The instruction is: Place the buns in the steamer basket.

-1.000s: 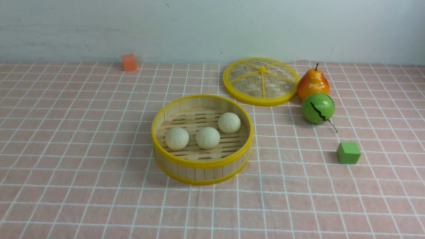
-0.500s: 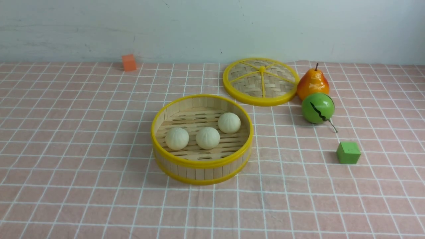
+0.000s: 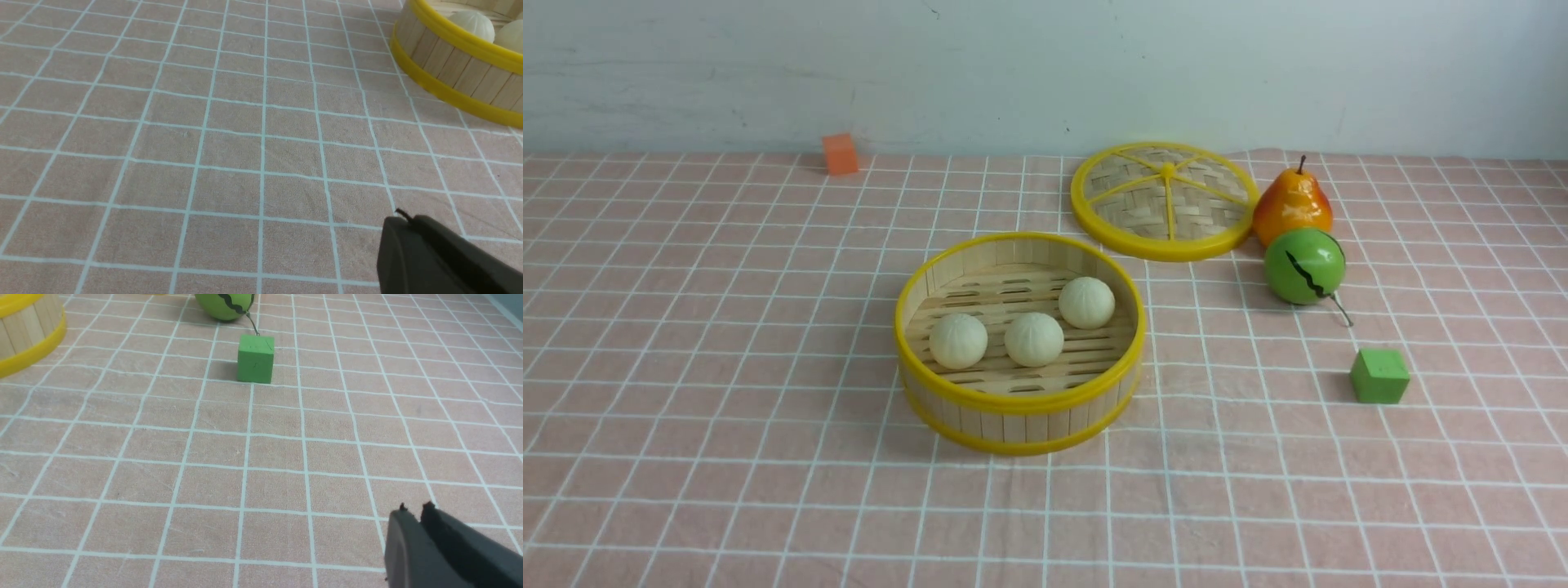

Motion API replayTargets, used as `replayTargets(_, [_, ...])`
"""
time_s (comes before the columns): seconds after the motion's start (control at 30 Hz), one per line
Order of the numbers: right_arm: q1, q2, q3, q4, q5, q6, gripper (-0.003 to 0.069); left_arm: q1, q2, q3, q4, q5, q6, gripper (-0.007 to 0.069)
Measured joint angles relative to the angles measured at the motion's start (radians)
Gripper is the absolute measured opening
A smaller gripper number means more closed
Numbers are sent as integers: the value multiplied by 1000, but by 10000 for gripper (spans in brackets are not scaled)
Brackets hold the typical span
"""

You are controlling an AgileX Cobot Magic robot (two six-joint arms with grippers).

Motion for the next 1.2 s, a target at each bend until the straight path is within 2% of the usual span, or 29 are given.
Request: replayTargets(1.2, [0, 0, 0, 0, 0, 0, 78, 0, 0, 0, 0, 0, 0, 15])
